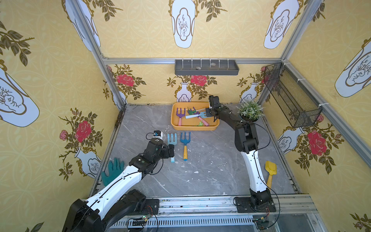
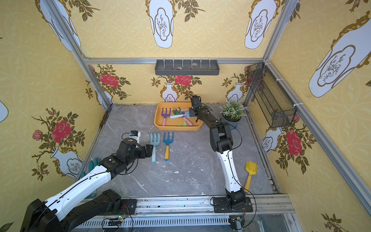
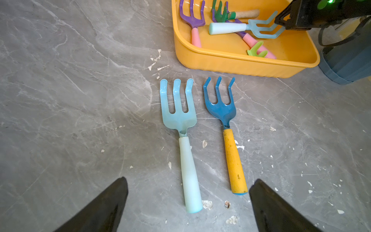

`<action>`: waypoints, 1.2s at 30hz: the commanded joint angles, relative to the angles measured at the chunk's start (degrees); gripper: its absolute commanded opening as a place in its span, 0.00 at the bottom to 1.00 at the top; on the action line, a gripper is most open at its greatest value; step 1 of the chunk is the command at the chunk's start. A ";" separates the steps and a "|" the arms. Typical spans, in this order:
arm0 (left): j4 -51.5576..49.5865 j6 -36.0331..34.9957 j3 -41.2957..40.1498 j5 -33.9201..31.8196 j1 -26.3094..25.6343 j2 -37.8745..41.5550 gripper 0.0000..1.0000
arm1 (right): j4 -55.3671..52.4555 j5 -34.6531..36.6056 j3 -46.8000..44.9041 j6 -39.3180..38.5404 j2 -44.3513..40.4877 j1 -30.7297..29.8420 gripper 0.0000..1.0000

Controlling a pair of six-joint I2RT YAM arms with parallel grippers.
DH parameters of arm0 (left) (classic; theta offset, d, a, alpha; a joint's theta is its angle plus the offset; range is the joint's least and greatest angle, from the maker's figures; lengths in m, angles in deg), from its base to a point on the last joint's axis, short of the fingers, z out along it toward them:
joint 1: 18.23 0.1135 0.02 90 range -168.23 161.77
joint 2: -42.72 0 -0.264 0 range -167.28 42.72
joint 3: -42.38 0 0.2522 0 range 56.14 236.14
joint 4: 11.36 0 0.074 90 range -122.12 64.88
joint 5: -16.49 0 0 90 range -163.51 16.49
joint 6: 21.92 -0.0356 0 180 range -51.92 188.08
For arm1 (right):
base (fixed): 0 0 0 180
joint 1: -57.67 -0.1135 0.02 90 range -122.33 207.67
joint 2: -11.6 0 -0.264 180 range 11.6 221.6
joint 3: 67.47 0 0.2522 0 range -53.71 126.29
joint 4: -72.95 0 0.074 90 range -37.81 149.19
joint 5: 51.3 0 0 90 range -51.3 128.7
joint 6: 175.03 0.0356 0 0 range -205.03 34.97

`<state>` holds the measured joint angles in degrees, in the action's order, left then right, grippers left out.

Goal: Take the hand rake out of the storage box
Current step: Pick up the rake from the storage box, then place the rake at the center of the board.

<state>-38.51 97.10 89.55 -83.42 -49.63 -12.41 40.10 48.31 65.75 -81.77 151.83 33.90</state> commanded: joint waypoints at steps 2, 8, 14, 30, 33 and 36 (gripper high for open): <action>-1.58 1.11 -0.79 -0.59 0.09 2.39 1.00 | 3.30 0.32 -3.97 -0.42 -5.04 0.12 0.00; -3.04 2.35 -2.27 -0.90 0.07 6.79 1.00 | 6.17 -1.86 -13.60 1.01 -15.90 0.42 0.00; -4.32 3.37 -3.53 -0.74 0.02 10.47 1.00 | 9.67 -9.29 -28.09 -0.85 -30.82 1.57 0.00; -0.05 1.58 -3.60 7.43 -3.14 11.70 0.99 | 10.52 -34.43 -63.17 -27.10 -50.95 -5.83 0.00; -1.06 1.08 -2.12 5.08 -6.73 10.06 0.99 | 10.91 -31.43 -63.58 -25.98 -46.71 -7.69 0.00; -1.41 1.04 -0.59 4.35 -9.29 7.73 0.98 | 11.44 -29.50 -64.46 -25.93 -44.62 -8.83 0.00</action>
<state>-40.68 99.11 88.04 -77.98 -57.50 -3.36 49.02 16.24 1.95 -107.43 106.06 25.93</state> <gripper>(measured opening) 0.987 0.059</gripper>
